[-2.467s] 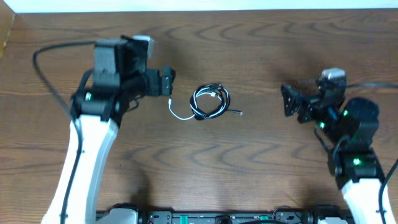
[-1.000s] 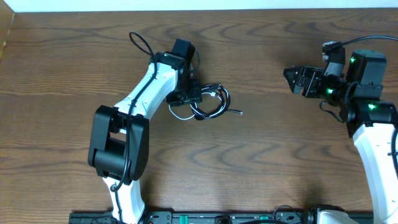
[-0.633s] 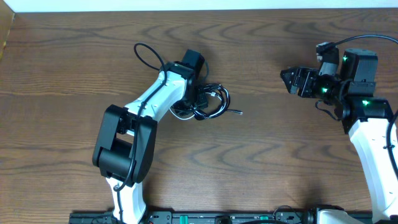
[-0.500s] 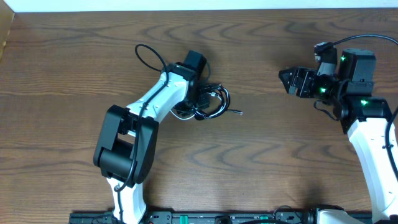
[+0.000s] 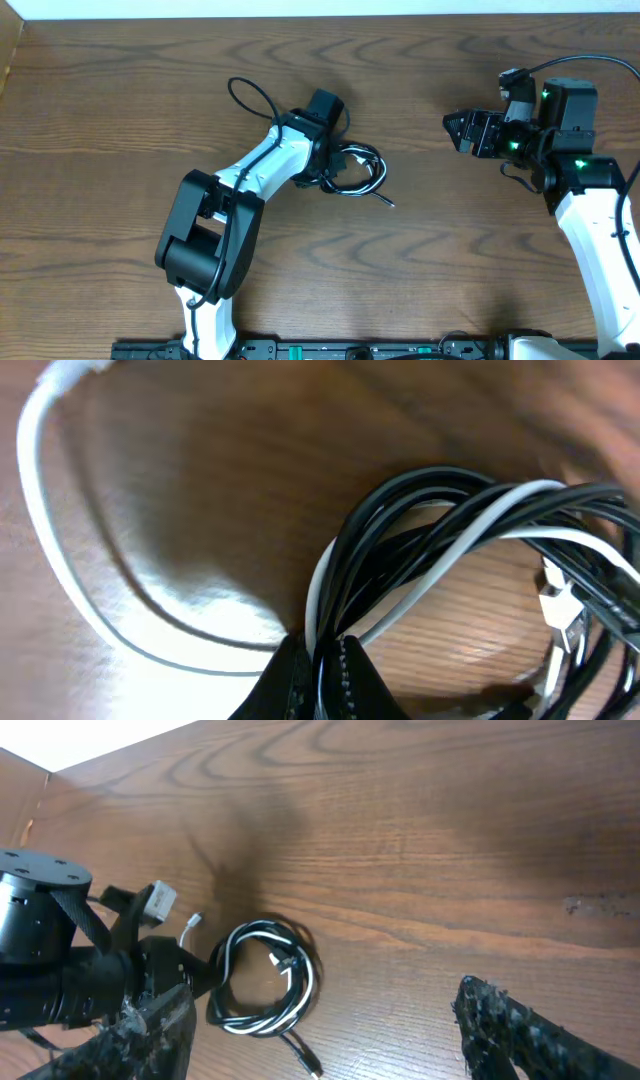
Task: Untangle cables
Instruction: 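Grasp the cable bundle with the left gripper and lift it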
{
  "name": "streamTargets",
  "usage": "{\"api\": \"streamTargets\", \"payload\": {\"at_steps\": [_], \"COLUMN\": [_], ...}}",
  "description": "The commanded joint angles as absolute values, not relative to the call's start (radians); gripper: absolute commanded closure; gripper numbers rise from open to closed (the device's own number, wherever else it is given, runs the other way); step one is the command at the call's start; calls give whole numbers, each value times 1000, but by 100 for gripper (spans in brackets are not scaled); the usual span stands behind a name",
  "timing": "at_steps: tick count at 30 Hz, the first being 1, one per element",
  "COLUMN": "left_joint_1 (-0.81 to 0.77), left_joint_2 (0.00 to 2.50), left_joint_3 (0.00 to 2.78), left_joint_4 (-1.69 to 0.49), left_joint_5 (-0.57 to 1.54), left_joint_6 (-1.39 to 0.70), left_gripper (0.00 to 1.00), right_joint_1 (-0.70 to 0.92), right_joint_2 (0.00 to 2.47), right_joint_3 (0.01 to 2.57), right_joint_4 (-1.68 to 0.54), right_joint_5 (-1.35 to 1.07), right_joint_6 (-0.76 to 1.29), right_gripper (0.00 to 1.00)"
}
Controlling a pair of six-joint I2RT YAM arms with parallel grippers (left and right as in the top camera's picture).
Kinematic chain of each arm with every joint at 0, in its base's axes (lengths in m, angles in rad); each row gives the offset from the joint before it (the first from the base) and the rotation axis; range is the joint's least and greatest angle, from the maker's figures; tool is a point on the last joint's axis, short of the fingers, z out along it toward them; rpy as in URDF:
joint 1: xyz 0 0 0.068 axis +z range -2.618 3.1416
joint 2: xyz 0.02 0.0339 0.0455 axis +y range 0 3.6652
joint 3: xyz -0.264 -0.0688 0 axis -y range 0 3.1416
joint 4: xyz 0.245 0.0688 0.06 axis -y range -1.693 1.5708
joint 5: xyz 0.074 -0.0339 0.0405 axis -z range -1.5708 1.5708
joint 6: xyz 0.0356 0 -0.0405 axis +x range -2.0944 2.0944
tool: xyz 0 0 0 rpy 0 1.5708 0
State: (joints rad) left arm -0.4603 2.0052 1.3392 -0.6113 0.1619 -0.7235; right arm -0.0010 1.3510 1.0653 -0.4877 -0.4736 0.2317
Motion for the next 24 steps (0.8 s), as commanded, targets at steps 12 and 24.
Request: {"api": "streamTargets", "payload": {"at_steps": [12,24], "left_joint_1": [-445,-276], "left_joint_2": [1729,1729], "left_joint_3": [1372,1372], "left_joint_4": [-434,-303], "left_joint_5": [488,987], "left_joint_6": [-371,-348], "left_gripper": [93,92], "right_joint_1": [93,124], "right_joint_2": [1388,1543], "right_joint_3": [1084,1084], "right_joint_4": [-451,-327], "right_joint_5": [-485,-684], "right_joint_6": [235,345], "right_gripper": [21,24]}}
